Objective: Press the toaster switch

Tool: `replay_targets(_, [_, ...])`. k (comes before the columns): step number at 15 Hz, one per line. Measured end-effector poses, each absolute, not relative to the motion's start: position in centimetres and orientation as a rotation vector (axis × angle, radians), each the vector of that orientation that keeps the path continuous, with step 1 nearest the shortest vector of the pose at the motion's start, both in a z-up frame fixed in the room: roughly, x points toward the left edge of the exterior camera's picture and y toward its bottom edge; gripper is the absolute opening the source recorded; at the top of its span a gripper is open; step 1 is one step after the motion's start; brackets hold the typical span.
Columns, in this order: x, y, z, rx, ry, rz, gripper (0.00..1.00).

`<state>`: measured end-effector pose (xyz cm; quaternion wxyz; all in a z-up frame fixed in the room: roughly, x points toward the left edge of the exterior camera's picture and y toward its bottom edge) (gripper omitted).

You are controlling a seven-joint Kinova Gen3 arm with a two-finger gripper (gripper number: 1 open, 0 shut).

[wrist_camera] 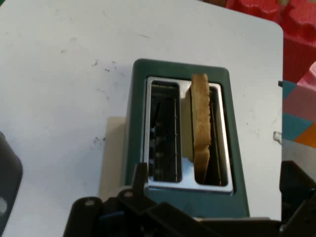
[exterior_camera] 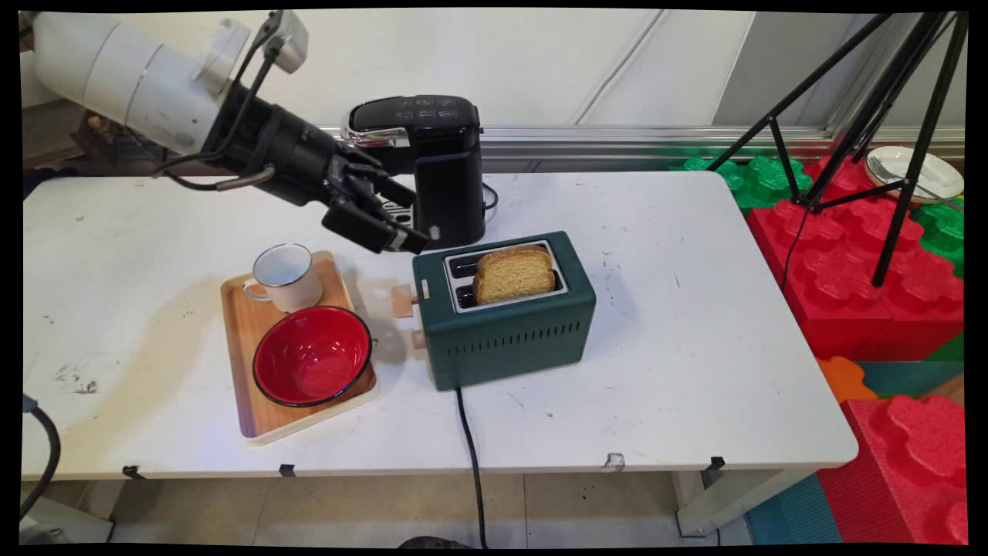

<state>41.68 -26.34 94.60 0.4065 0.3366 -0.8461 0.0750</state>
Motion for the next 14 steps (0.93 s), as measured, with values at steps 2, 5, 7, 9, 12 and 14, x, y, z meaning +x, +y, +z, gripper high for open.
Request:
replay_targets(2, [42.1,-25.9,94.3,0.842,-2.141,0.195,1.00])
replay_targets(5, [42.5,-25.3,93.8,0.822,-2.154,0.211,1.00])
replay_targets(7, [42.6,-25.0,93.6,0.815,-2.159,0.219,1.00])
replay_targets(9, [42.6,-24.7,93.3,0.812,-2.163,0.224,1.00])
replay_targets(12, [42.5,-24.2,92.9,0.808,-2.169,0.232,1.00])
replay_targets(14, [42.4,-23.9,92.6,0.804,-2.177,0.241,0.00])
